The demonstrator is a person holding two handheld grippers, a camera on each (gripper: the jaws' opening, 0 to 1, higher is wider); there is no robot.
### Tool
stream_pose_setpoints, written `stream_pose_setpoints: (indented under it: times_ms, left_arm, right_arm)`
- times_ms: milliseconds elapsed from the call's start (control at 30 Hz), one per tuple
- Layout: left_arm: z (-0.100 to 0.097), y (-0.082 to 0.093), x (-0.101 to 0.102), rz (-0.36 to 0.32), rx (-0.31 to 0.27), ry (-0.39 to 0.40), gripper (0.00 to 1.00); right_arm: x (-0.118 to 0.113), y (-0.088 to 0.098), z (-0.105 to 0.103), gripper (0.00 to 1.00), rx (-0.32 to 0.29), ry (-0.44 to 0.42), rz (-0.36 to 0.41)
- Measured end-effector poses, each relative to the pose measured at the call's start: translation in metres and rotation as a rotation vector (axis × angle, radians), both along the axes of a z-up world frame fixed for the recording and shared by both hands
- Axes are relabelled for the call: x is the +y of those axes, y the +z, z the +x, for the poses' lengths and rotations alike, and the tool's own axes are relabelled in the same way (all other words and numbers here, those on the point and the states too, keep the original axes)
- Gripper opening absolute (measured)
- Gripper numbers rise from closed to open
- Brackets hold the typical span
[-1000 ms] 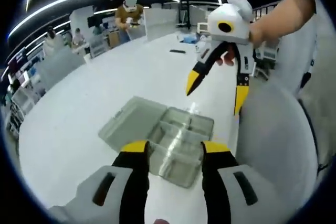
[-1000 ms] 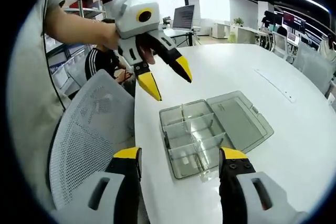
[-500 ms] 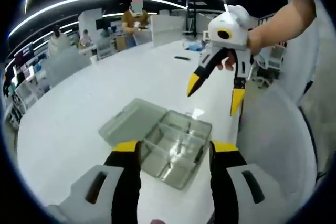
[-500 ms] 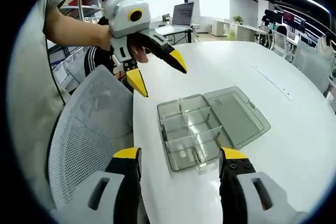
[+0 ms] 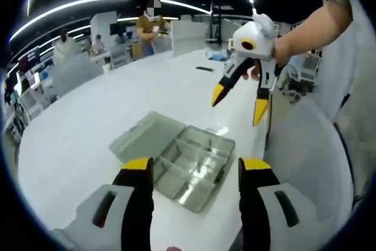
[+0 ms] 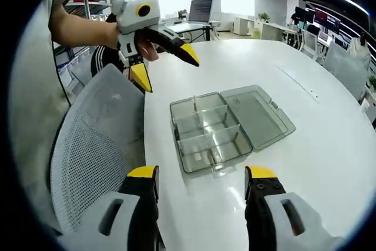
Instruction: Insert the divider into the dual guide fixture by aligning both edges with the guide slots and pushing it downward to the bottom, including one-sided entry, uneven engagement, binding, and posture correction.
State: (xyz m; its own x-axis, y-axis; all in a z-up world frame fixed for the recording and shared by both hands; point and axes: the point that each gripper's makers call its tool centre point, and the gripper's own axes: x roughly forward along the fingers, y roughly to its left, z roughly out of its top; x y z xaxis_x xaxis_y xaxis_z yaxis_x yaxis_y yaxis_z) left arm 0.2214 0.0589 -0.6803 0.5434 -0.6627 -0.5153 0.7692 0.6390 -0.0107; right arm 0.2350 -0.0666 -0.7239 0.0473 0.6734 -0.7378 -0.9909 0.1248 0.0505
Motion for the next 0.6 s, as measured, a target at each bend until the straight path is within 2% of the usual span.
stream_pose_setpoints:
  times_ms: [600]
  left_arm:
    - [-0.002, 0.005, -0.002, -0.058, -0.009, 0.022, 0.63]
  right_arm:
    - [-0.016, -0.02, 0.008, 0.53, 0.003, 0.01, -0.062]
